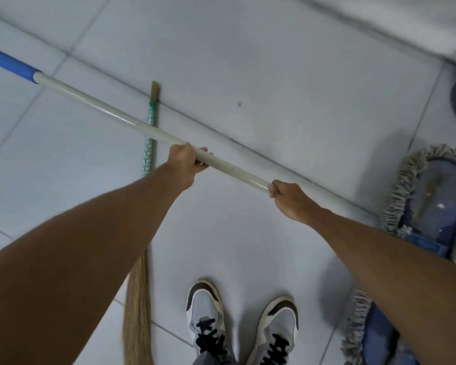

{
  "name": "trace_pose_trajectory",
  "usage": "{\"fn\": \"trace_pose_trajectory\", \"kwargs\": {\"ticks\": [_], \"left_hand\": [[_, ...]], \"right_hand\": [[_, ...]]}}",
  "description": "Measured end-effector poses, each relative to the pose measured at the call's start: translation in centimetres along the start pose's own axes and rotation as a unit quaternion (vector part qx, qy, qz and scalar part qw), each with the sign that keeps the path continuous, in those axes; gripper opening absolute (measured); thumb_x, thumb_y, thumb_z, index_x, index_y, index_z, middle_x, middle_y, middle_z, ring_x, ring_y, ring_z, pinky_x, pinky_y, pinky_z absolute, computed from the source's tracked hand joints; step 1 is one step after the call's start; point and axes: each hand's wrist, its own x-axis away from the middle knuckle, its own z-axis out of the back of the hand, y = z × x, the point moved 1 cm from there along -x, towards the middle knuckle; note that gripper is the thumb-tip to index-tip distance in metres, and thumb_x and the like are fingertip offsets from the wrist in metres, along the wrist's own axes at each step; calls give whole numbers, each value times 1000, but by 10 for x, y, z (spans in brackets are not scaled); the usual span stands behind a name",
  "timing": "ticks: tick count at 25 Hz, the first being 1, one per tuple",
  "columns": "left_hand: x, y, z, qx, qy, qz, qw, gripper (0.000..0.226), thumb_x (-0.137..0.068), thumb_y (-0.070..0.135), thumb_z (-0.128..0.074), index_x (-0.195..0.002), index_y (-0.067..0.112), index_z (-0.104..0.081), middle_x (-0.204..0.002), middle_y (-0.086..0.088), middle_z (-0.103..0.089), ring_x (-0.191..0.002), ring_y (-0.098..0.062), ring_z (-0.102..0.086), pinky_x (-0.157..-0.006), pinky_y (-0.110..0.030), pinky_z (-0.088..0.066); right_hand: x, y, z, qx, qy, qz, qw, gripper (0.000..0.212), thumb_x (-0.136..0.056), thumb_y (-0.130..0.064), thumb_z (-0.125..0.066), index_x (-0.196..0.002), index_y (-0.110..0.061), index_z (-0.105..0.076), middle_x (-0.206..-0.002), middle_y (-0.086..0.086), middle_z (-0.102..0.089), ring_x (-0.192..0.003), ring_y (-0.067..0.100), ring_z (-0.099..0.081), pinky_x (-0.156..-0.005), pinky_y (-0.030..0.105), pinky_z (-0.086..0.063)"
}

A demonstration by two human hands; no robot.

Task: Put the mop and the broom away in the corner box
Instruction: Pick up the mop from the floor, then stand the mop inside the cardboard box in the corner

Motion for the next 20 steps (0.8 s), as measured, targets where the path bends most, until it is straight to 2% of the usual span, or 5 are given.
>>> {"fn": "trace_pose_trajectory", "kwargs": {"ticks": [6,9,12,16,20], "left_hand": [[248,226,-131,-30,-96,-151,983,16,-107,15,-29,-105,6,-42,-90,-13,-64,-71,-25,-72,-69,-42,-62],[447,347,-201,-80,-172,-241,952,13,-107,15,-30,-101,6,-38,-92,-13,-62,-76,-27,-70,-69,-39,-61],[646,432,-271,-104,-246,-322,908,9,-107,13,-32,-107,5,-35,-95,-18,-60,-79,-34,-67,-64,-39,-61],[861,472,-358,-156,-347,-417,825,9,-106,15,-34,-108,6,-36,-100,-20,-62,-78,-34,-68,-60,-37,-62],[1033,420,-429,-197,-437,-477,737,7,-104,14,-39,-105,7,-38,-101,-22,-63,-79,-34,-67,-58,-35,-61]], "right_hand": [[182,-90,250,-50,176,45,982,33,-103,-30,-39,-77,-15,-55,-62,-2,-50,-61,24,-51,-58,32,-39],[328,-140,389,-104,255,50,960,34,-103,-25,-39,-71,-18,-50,-68,-2,-56,-62,19,-50,-56,31,-37],[475,-166,503,-184,367,43,911,33,-102,-22,-42,-70,-18,-52,-83,5,-67,-77,26,-60,-68,32,-44],[625,-144,609,-296,468,55,831,38,-100,-24,-42,-64,-21,-53,-80,5,-65,-85,33,-65,-79,33,-52],[743,-65,649,-359,561,46,745,39,-100,-24,-42,-64,-17,-55,-74,8,-63,-70,24,-56,-68,33,-43]]}}
